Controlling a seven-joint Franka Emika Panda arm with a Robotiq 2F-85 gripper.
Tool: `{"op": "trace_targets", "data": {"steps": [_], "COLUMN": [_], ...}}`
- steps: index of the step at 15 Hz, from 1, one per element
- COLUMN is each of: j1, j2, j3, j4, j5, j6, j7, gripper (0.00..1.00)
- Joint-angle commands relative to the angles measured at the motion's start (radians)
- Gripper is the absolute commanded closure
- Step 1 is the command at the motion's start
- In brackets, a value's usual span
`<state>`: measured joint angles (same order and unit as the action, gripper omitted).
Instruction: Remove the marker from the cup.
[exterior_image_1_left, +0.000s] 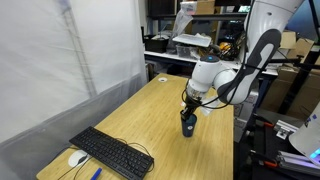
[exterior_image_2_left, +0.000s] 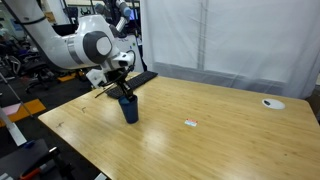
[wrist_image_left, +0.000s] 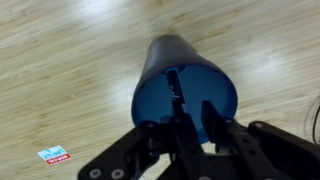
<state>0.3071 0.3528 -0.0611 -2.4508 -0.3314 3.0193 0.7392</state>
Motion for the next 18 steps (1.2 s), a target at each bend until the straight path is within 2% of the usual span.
{"op": "trace_targets", "data": {"steps": [1, 2, 3, 4, 7, 8, 9, 11, 13, 16, 18], "j1": [0.0, 0.002, 0.002, 0.001, 0.002, -0.003, -0.005, -0.009, -0.012, -0.009, 0.02], "j2": [0.02, 0.022, 0.024, 0.027, 0.039, 0.044, 0.048, 0.053, 0.058, 0.049, 0.013], "j3": [-0.011, -0.016, -0.018, -0.02, -0.028, -0.024, -0.023, -0.02, -0.016, -0.014, -0.034], "j4": [0.02, 0.02, 0.021, 0.021, 0.029, 0.033, 0.035, 0.04, 0.047, 0.045, 0.025], "j5": [-0.014, -0.015, -0.014, -0.014, -0.017, -0.015, -0.014, -0.012, -0.01, -0.01, -0.022], "j6": [0.013, 0.013, 0.013, 0.014, 0.011, 0.011, 0.013, 0.014, 0.016, 0.015, 0.004], "j7": [-0.011, -0.01, -0.01, -0.012, -0.017, -0.024, -0.03, -0.04, -0.051, -0.063, -0.047], "gripper": [0.59, 0.5, 0.54, 0.51, 0.61, 0.66, 0.85, 1.0, 0.96, 0.95, 0.95]}}
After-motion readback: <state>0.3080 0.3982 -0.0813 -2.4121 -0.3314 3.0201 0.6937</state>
